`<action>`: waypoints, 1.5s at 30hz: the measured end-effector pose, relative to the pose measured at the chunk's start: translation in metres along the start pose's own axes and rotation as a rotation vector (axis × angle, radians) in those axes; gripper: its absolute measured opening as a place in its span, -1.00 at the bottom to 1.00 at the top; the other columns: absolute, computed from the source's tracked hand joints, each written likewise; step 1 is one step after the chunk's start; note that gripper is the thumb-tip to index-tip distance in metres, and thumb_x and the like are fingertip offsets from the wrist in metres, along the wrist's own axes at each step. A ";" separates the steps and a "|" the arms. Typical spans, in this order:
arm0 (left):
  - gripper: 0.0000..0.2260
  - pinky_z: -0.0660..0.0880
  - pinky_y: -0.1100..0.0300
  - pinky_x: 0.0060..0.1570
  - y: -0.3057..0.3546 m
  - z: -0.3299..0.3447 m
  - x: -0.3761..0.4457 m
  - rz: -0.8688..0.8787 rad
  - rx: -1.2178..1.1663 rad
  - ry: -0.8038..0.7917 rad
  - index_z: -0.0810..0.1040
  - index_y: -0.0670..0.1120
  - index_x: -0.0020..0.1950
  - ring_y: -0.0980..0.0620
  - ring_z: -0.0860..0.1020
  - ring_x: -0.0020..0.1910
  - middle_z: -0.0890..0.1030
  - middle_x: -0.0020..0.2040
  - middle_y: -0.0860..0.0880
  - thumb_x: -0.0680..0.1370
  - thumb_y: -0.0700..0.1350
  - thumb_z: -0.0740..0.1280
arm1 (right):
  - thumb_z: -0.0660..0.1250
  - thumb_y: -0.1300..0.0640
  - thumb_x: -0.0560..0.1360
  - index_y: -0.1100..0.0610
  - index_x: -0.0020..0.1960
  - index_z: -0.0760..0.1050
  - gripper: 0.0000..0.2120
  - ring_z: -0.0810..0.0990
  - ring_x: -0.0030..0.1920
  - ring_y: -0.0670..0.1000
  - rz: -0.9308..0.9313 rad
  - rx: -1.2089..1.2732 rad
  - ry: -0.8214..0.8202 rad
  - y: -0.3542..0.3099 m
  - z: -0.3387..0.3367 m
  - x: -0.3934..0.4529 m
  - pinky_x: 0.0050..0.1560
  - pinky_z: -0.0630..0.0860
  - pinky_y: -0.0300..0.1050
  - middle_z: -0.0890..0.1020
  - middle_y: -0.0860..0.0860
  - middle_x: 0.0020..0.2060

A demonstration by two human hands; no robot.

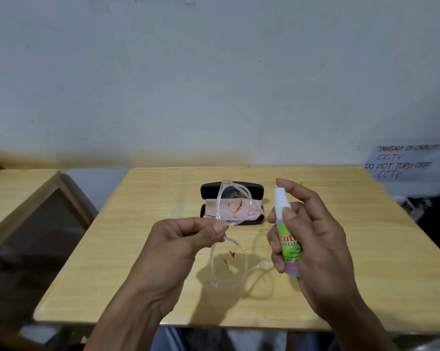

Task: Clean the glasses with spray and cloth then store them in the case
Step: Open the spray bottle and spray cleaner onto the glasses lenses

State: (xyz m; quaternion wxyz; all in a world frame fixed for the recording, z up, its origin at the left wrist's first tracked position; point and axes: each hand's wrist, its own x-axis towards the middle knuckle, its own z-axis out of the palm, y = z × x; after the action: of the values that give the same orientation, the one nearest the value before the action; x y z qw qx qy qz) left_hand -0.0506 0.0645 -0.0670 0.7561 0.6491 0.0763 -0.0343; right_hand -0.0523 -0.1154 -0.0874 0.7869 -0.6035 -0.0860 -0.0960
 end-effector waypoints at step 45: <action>-0.89 0.42 -0.25 0.28 0.006 0.008 0.012 0.251 0.321 0.208 0.71 0.14 -0.23 0.11 0.66 -0.18 0.72 -0.29 0.10 0.39 0.14 0.52 | 0.31 0.19 0.54 0.17 0.19 0.60 -0.75 0.56 -0.23 -0.06 -0.796 -0.938 0.212 0.010 0.032 0.017 -0.31 0.47 -0.21 0.70 0.05 -0.16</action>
State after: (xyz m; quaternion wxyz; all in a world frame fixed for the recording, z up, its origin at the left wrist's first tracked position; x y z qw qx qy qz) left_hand -0.0369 0.0577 -0.0623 0.6293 0.7657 0.0660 0.1156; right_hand -0.0341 -0.0830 -0.0846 0.3462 -0.7936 -0.1743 -0.4689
